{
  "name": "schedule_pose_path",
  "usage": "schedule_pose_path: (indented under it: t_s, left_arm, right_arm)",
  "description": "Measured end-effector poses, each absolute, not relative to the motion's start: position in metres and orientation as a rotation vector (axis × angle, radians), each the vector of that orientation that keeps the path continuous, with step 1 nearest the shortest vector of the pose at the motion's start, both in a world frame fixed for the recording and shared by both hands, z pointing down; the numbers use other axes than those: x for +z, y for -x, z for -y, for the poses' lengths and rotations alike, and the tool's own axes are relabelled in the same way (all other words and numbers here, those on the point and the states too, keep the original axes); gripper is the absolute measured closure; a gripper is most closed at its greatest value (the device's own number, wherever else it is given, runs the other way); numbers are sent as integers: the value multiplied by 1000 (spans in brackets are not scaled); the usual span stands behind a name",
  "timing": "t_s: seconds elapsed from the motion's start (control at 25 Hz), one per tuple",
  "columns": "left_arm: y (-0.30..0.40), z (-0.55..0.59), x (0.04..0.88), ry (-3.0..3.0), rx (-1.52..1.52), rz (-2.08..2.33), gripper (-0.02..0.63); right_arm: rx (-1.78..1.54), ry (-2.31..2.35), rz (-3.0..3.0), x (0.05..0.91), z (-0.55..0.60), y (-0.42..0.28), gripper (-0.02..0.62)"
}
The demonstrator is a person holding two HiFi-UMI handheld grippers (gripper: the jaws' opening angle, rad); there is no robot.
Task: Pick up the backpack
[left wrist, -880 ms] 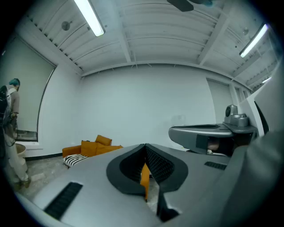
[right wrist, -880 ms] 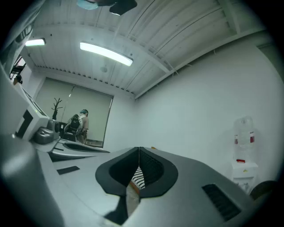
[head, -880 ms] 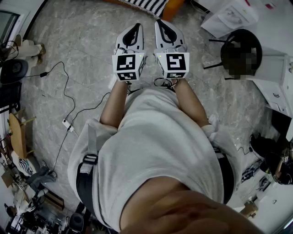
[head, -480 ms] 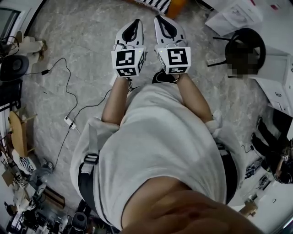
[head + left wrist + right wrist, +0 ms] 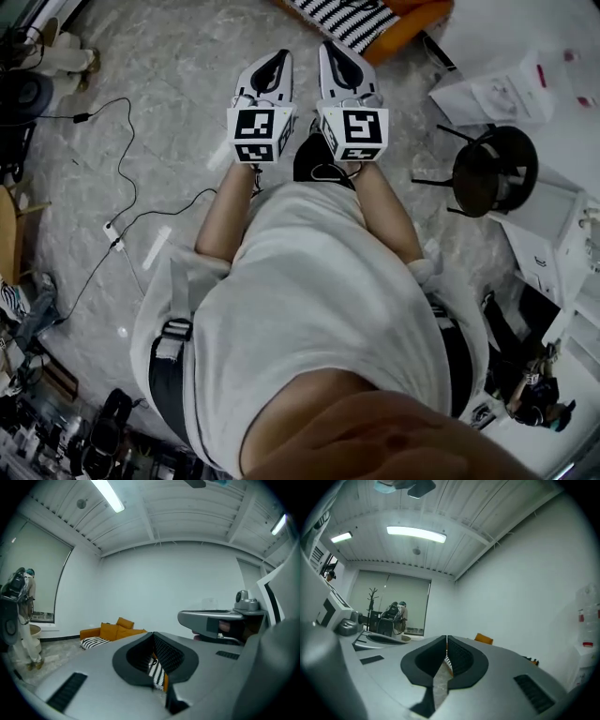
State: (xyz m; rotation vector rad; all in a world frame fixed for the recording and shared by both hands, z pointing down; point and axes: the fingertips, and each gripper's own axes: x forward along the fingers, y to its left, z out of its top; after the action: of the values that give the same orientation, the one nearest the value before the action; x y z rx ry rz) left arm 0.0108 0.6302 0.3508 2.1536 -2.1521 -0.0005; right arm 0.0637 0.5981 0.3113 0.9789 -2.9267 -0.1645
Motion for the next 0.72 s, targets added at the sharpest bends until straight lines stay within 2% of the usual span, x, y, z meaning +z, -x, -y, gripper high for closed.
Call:
schedule_pose_path:
  t_s: [0.4, 0.52, 0.72]
  left_arm:
    - [20, -490, 386, -2027, 82, 2092, 594]
    - [16, -442, 400, -2044, 194, 2043, 594]
    - [15, -370, 405, -2059, 333, 1978, 594]
  right_arm:
    - [-117, -882, 2825, 342, -446, -37, 557]
    - [49, -793, 2791, 354, -397, -39, 556]
    - [20, -693, 2738, 352, -324, -39, 555]
